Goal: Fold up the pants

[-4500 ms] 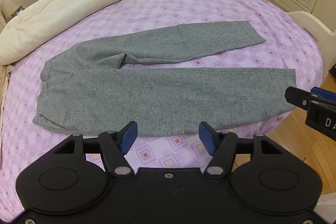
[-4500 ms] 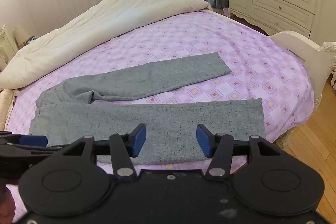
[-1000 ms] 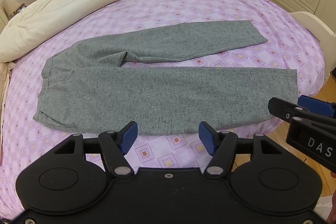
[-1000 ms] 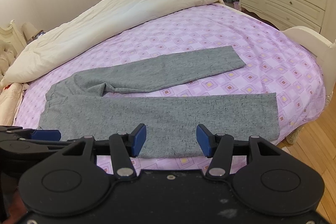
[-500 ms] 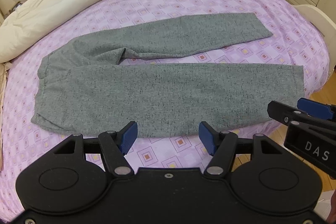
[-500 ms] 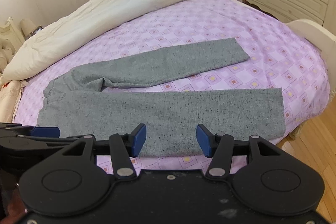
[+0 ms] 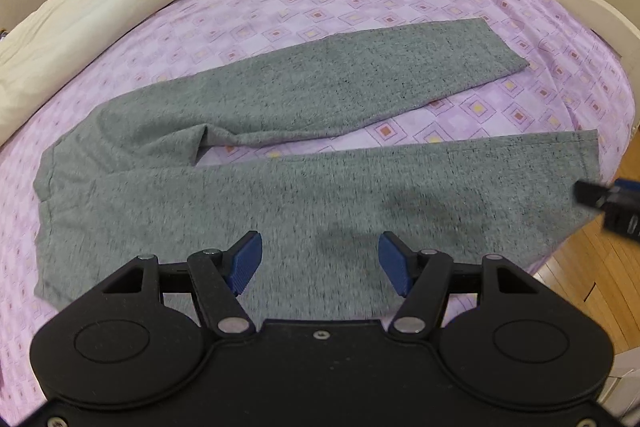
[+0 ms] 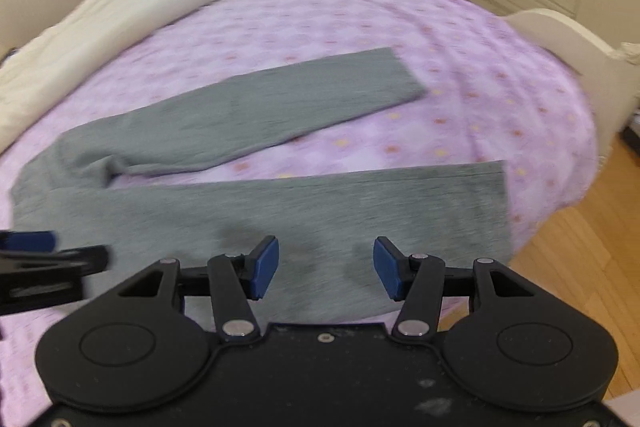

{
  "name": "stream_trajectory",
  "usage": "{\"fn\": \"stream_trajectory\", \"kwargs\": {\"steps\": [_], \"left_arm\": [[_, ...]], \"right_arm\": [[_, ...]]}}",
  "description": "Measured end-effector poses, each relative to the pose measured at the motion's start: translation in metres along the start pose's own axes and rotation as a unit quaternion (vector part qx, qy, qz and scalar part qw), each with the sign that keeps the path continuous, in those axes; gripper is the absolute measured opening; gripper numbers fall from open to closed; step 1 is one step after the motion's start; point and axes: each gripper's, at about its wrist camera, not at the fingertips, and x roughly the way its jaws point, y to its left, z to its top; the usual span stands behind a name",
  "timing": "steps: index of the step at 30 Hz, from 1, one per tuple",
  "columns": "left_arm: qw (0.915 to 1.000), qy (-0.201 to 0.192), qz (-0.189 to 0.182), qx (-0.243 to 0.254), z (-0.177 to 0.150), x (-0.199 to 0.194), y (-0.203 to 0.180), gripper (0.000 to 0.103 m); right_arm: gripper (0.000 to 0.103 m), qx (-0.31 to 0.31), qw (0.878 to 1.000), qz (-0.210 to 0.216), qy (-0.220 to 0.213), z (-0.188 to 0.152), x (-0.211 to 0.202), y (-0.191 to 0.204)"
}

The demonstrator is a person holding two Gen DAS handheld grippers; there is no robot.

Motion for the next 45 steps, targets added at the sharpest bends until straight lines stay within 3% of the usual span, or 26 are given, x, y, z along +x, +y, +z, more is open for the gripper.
{"fn": "stream_trajectory", "kwargs": {"steps": [6,13,17,24,25,27,32,38,42,45], "left_arm": [[0.9998,0.022,-0.002,0.002,0.012,0.017,-0.006,0.066],[0.9989,0.027,0.016,-0.036,0.026,0.029,-0.025,0.066],[0.9972,0.04,0.028,-0.056,0.033,0.038,-0.042,0.066],[0.9952,0.059,0.053,-0.057,0.044,0.047,-0.075,0.066],[0.9949,0.061,0.057,-0.057,0.046,0.048,-0.079,0.066],[0.9943,0.065,0.061,-0.059,0.049,0.049,-0.084,0.066],[0.9937,0.065,0.068,-0.062,0.059,0.052,-0.095,0.066],[0.9934,0.052,0.07,-0.074,0.073,0.051,-0.101,0.066],[0.9937,0.043,0.073,-0.074,0.077,0.055,-0.105,0.066],[0.994,0.039,0.077,-0.067,0.079,0.061,-0.106,0.066]], "right_arm": [[0.055,0.02,0.998,-0.061,-0.006,0.019,0.03,-0.058],[0.056,-0.008,0.997,-0.076,0.016,0.051,0.083,-0.126],[0.056,-0.033,0.997,-0.047,0.046,0.063,0.118,-0.157],[0.058,-0.061,0.99,0.07,0.106,0.067,0.168,-0.193],[0.054,-0.061,0.989,0.084,0.105,0.068,0.172,-0.198],[0.007,-0.062,0.986,0.115,0.104,0.072,0.17,-0.204],[0.006,-0.071,0.985,0.123,0.095,0.084,0.151,-0.207],[0.005,-0.098,0.988,0.104,0.05,0.135,0.136,-0.203],[0.004,-0.113,0.988,0.08,0.074,0.156,0.17,-0.2],[0.007,-0.099,0.985,0.06,0.126,0.154,0.203,-0.201]]}}
